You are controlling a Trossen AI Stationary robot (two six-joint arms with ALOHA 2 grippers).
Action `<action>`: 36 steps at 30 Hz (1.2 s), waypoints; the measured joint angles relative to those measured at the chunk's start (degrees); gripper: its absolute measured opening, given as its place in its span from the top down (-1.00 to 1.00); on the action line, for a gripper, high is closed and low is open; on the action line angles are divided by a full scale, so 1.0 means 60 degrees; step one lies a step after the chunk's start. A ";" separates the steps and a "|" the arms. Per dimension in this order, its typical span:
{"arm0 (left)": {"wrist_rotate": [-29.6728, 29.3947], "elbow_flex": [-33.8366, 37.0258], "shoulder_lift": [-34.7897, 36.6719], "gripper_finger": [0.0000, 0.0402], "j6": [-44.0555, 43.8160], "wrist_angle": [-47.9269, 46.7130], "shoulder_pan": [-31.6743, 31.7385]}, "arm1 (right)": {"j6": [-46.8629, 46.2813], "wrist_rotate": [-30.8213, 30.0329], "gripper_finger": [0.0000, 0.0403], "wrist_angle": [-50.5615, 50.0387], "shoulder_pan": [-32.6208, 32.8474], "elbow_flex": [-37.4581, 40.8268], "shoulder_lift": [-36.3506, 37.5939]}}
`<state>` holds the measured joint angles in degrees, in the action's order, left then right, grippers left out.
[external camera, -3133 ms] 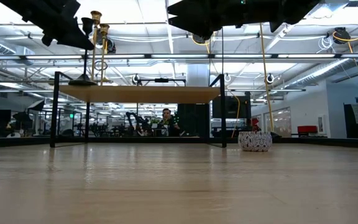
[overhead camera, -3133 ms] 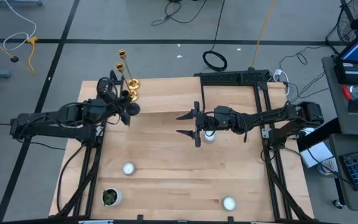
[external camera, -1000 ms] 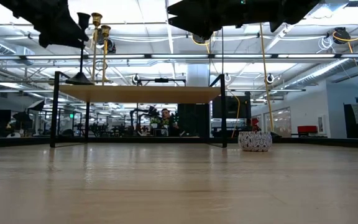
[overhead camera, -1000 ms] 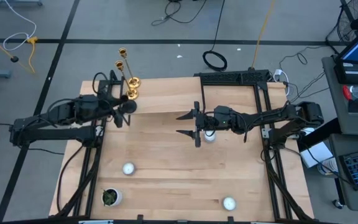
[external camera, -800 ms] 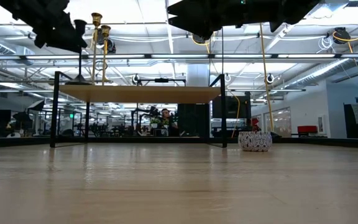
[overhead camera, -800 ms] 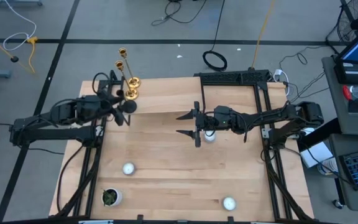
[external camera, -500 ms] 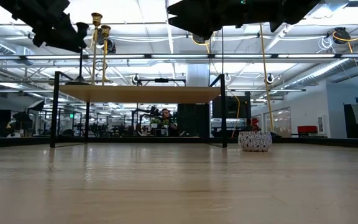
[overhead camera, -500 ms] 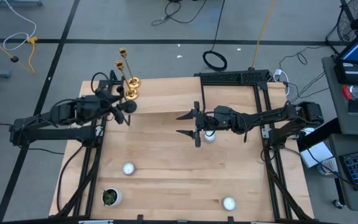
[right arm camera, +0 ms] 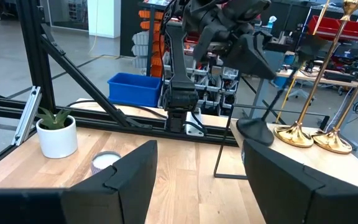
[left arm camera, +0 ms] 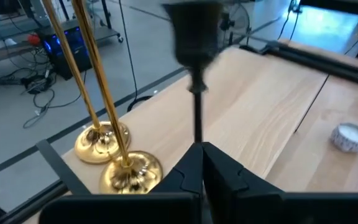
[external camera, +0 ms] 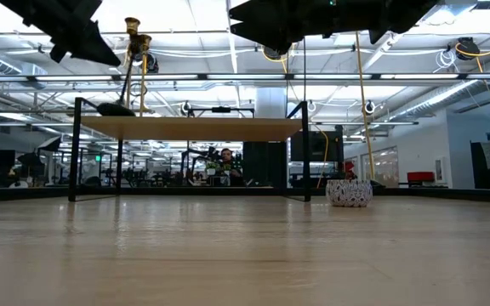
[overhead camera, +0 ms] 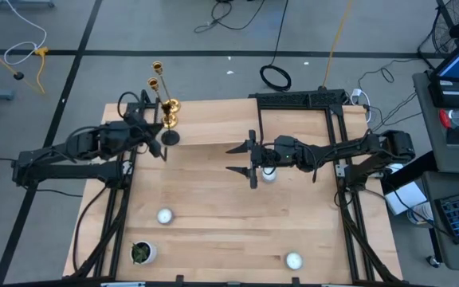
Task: Pick & Place candle stick holders
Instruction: Put the black candle holder on the shelf, then put the red white candle bottle on the shelf
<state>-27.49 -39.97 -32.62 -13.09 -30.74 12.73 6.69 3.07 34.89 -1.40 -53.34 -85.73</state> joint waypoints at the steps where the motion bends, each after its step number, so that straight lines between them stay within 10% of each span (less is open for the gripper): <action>1: 0.0003 0.0000 0.0000 0.93 -0.0042 0.0063 0.0000 | -0.0001 0.0000 -0.16 0.0000 -0.0002 0.0000 0.0000; 23: 0.0444 0.0000 0.0288 0.97 -0.0394 -0.1274 -0.0015 | 0.0002 0.0000 -0.16 -0.0004 -0.0002 0.0000 0.0000; 36: 0.2744 0.0000 0.0769 0.95 0.0255 -0.1359 -0.0523 | -0.0001 0.0002 -0.16 -0.0376 0.0002 0.0000 0.0007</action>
<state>-11.02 -39.97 -28.01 -11.56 -38.89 9.60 6.68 3.08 32.64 -1.39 -53.34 -85.69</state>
